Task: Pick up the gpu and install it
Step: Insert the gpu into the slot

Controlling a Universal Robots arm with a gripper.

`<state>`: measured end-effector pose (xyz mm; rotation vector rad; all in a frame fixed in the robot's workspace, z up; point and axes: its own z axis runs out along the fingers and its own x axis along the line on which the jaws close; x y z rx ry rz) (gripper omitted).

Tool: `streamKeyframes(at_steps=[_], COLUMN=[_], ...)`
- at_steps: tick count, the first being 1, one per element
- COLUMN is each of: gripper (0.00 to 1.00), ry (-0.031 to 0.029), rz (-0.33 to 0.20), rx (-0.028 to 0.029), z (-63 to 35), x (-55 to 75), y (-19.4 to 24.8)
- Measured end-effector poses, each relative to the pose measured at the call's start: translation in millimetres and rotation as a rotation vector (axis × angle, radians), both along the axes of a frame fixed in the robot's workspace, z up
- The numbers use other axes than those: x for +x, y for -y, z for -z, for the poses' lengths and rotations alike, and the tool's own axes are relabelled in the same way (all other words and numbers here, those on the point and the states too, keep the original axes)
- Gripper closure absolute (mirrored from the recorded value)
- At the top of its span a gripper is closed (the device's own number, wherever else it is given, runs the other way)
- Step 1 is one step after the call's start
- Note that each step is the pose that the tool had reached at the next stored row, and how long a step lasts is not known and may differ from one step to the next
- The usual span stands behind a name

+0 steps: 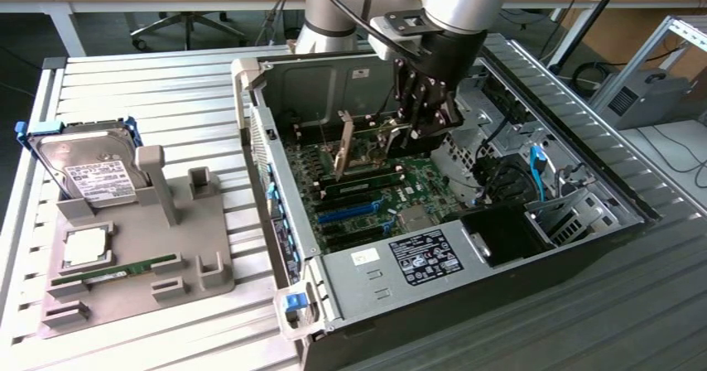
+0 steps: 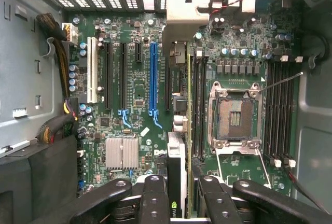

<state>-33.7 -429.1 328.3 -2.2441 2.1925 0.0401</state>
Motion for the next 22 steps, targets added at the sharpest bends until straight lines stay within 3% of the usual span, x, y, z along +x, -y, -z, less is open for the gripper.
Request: streamKeyframes(at_steps=[15,22], gripper=[0.73,0.73], ry=[0.0000,0.0000], rz=[0.000,0.000], rx=[-0.0001,0.0000], z=[0.3,5.1], x=[-1.6,-1.6], y=[0.0,0.0])
